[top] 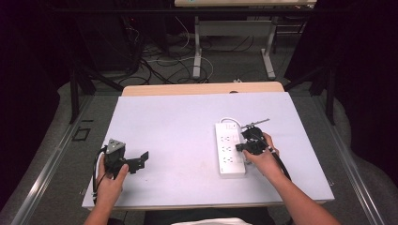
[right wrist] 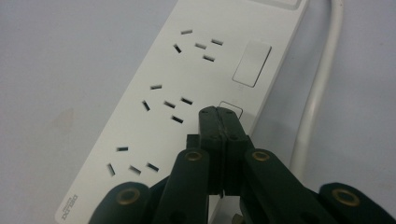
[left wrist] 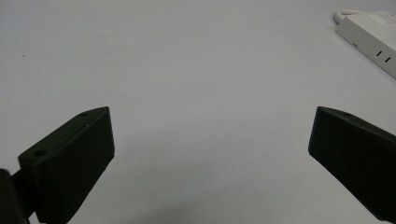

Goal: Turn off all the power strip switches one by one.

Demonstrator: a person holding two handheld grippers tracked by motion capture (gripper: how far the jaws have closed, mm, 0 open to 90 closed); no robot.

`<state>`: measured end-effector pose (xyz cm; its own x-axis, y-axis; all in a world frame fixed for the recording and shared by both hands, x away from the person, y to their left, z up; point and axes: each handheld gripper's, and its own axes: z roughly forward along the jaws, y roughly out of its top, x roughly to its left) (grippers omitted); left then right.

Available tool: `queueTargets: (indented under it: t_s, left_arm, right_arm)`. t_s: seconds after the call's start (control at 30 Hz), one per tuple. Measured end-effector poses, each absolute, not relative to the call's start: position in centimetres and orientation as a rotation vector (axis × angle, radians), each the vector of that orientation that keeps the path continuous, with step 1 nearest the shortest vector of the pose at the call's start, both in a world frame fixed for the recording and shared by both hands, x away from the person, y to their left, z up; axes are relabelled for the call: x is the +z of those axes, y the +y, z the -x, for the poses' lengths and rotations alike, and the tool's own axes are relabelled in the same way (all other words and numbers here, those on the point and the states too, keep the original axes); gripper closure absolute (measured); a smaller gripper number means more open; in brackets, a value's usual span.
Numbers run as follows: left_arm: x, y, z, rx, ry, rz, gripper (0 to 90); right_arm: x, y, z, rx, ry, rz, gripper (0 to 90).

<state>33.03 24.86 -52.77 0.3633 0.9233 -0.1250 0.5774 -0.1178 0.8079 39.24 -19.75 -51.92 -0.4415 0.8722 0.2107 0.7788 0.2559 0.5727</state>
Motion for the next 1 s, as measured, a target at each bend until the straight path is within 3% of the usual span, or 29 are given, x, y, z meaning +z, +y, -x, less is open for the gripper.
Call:
queueTargets:
  t_s: [1.0]
  left_arm:
    - [-52.75, 24.86, -33.00, 0.531, 1.317, -1.814, 0.4]
  right_arm:
    - [-52.33, -19.86, -38.89, 0.966, 2.365, -1.569, 90.0]
